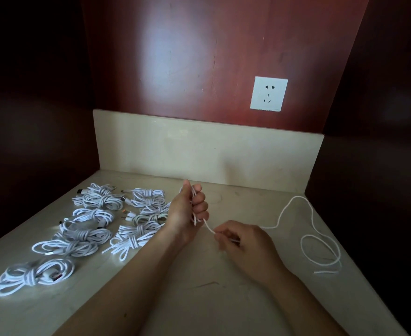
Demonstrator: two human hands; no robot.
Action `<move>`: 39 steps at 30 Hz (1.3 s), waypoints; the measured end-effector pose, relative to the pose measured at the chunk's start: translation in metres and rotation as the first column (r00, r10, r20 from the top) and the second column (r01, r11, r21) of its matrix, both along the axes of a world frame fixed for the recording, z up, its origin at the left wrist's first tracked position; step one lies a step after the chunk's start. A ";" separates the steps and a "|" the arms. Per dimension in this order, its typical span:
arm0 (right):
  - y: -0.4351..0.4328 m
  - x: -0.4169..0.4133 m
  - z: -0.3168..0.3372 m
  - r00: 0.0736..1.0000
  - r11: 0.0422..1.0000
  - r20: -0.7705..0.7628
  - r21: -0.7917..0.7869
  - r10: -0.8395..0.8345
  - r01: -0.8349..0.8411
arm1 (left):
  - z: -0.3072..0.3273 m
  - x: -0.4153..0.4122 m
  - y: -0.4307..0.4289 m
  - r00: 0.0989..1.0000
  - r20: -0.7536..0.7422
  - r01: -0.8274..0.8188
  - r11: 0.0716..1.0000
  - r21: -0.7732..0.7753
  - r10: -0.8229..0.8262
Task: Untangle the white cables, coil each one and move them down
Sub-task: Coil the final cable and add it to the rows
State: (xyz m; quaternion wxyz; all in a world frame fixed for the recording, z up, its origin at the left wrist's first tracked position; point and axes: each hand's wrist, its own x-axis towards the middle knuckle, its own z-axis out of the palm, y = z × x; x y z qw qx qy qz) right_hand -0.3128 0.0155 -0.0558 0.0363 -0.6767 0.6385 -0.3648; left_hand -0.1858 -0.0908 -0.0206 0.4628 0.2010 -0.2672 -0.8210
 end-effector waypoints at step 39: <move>0.005 -0.009 0.007 0.938 0.908 0.207 -0.262 -0.279 0.328 | -0.008 -0.006 0.017 0.797 0.594 0.282 0.806 -0.520 0.104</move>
